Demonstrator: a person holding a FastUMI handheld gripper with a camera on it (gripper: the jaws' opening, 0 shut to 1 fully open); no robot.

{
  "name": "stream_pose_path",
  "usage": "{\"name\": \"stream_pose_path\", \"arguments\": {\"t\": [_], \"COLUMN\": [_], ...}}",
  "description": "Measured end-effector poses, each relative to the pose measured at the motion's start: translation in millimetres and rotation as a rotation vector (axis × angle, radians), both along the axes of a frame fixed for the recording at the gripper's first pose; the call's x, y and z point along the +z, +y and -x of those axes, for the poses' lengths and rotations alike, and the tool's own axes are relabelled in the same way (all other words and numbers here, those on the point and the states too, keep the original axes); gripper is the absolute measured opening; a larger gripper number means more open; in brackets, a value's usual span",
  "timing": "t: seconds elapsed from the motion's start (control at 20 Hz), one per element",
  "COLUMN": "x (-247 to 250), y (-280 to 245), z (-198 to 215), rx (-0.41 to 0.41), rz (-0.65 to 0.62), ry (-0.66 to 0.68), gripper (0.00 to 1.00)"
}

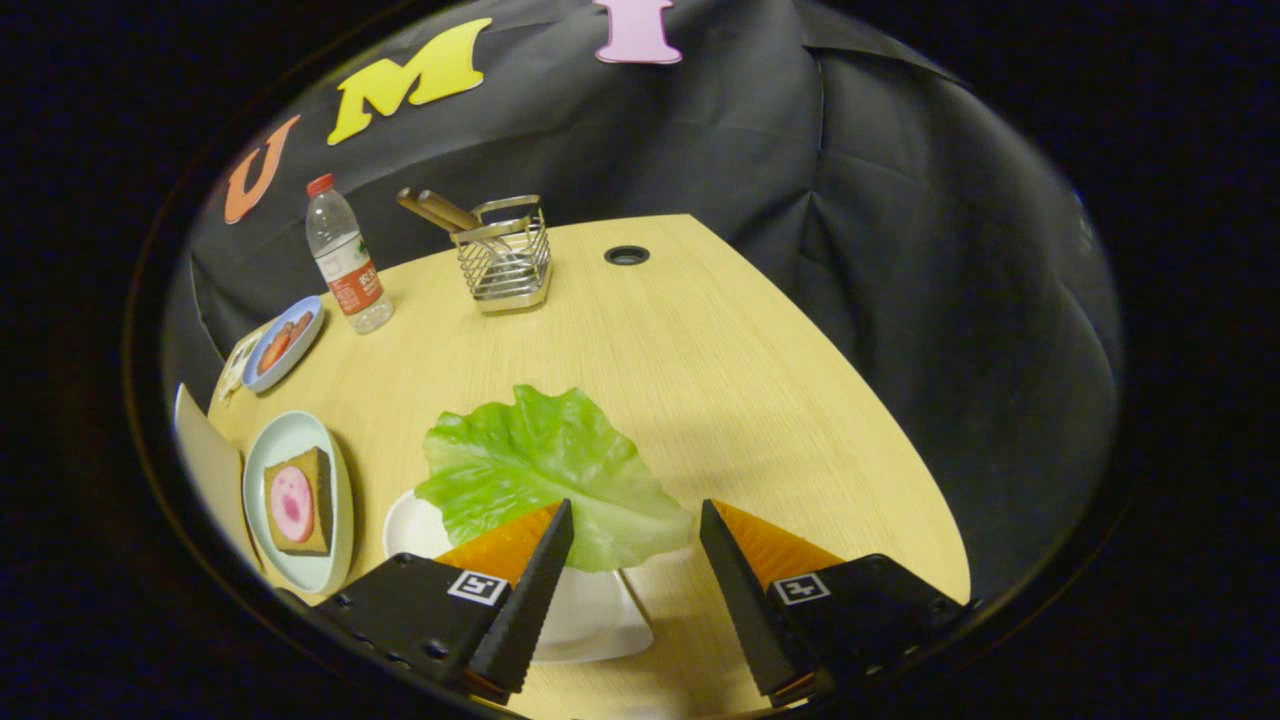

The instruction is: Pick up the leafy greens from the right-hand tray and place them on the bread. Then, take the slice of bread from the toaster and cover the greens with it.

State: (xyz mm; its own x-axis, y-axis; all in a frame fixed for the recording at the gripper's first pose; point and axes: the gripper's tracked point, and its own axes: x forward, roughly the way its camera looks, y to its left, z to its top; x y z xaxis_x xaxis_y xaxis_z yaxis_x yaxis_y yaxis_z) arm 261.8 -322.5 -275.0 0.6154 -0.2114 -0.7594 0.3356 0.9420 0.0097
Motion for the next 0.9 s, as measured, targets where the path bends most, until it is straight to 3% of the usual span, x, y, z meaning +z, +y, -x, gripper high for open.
{"name": "stream_pose_path", "arguments": {"t": [0.15, 0.4, 0.5, 0.65, 0.9], "x": [-6, 4, 8, 19, 51], "y": [4, 10, 12, 18, 35], "z": [-5, -7, -9, -11, -8], "rx": [0.005, 0.026, 0.048, 0.049, 0.097], "rz": [-0.028, -0.018, 0.001, -0.016, 0.032], "ry": [0.003, -0.027, -0.045, -0.078, -0.145], "gripper": [0.8, 0.24, 0.1, 0.0, 0.0]}}
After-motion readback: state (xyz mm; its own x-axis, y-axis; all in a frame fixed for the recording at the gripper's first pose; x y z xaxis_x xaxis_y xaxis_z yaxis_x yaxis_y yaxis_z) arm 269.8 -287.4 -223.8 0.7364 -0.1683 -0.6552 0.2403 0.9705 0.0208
